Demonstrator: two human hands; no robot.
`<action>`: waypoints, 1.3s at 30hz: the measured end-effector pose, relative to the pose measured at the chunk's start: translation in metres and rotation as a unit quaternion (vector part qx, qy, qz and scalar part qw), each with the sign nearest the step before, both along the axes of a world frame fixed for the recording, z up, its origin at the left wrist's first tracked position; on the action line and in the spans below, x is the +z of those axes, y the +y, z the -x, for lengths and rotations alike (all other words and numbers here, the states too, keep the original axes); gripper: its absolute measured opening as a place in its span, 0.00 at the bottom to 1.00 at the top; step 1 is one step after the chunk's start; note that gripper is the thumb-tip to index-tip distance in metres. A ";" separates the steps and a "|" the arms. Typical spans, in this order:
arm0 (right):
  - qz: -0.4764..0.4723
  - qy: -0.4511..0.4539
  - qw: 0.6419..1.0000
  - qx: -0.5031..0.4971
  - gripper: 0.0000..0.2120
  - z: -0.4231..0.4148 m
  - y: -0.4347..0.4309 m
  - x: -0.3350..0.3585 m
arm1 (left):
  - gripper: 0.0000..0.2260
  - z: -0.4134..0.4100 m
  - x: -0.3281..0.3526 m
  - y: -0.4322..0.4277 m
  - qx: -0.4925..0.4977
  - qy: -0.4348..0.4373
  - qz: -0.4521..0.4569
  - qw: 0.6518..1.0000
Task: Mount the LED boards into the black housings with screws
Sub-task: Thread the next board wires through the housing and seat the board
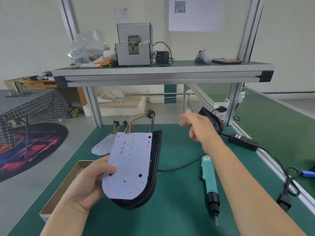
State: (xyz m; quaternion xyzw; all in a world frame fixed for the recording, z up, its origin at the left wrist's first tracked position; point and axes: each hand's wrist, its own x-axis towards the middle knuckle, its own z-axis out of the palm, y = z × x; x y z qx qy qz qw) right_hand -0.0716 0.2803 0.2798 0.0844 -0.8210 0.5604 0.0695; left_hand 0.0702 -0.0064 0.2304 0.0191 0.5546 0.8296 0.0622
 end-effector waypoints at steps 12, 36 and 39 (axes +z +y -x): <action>-0.202 0.028 0.948 0.243 0.03 -0.031 -0.041 0.061 | 0.21 -0.009 -0.014 0.015 -0.039 -0.023 0.040 0.998; -0.342 0.303 0.874 0.165 0.07 -0.054 -0.050 0.007 | 0.15 -0.016 -0.005 0.031 0.011 0.025 0.070 0.997; -0.276 0.136 0.926 0.219 0.20 -0.048 -0.044 0.011 | 0.13 -0.017 -0.002 0.031 -0.002 0.058 0.125 0.990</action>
